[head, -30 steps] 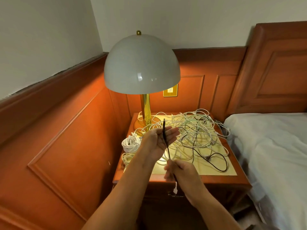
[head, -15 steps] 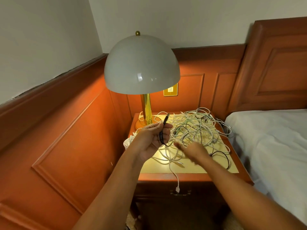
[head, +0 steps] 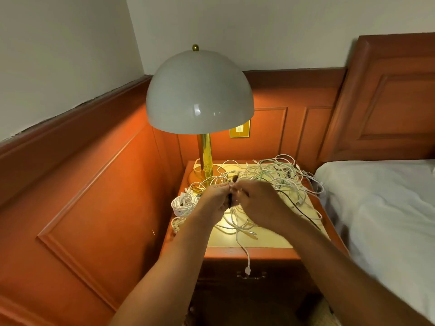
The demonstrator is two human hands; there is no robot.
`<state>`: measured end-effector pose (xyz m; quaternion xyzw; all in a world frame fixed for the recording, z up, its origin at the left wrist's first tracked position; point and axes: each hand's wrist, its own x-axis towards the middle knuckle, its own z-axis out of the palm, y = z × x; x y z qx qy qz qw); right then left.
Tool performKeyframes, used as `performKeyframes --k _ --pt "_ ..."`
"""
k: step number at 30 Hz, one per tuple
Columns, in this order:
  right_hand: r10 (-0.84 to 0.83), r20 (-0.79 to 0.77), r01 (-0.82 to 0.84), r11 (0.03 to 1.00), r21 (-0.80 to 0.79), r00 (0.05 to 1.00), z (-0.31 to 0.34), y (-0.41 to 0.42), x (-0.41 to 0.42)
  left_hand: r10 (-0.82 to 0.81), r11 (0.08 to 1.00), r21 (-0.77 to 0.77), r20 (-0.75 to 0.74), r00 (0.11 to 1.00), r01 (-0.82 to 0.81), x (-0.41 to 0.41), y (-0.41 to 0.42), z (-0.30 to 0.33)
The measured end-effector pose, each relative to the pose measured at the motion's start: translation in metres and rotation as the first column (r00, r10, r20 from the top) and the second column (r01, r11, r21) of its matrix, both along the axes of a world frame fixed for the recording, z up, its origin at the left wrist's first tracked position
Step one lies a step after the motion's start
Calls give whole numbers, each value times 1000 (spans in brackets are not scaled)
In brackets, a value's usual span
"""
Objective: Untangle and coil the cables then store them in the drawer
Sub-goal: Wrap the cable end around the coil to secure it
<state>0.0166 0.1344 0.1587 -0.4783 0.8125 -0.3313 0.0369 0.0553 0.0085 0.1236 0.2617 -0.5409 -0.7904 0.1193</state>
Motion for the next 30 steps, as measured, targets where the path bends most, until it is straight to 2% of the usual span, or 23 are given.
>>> performKeyframes --k 3,6,8,11,13,15,16,20,23,26,30 --pt "8 252 29 990 -140 968 -52 17 31 14 965 263 -61 998 2 1 -3 5" --pt "-7 566 159 962 -221 824 -93 31 45 -9 930 367 -37 999 22 8 -2 5" --pt "-37 699 242 950 -198 715 -111 34 45 1 917 399 -34 999 12 11 2 3" --pt "-144 794 266 964 -24 591 -129 30 32 30 918 396 -71 997 1 15 8 0" --pt "-233 752 188 971 148 616 -134 26 17 15 920 390 -127 992 36 17 9 2" --pt "-274 636 105 951 291 721 -134 21 -1 -47 937 333 -186 981 108 19 8 8" --pt "-285 594 111 944 311 752 -132 18 -11 -92 946 287 -204 975 150 20 7 10" --pt "-235 576 181 972 151 783 -103 5 -56 -292 946 103 -139 946 307 32 7 14" --pt "-179 428 184 982 30 886 -65 -7 -80 -376 926 -32 28 926 376 32 12 7" --pt "-139 230 164 982 -96 963 -28 -15 -82 -327 912 -195 184 927 361 22 11 -1" --pt "-112 52 116 990 -80 992 -8 -12 -60 -163 949 -237 193 968 207 10 6 -8"
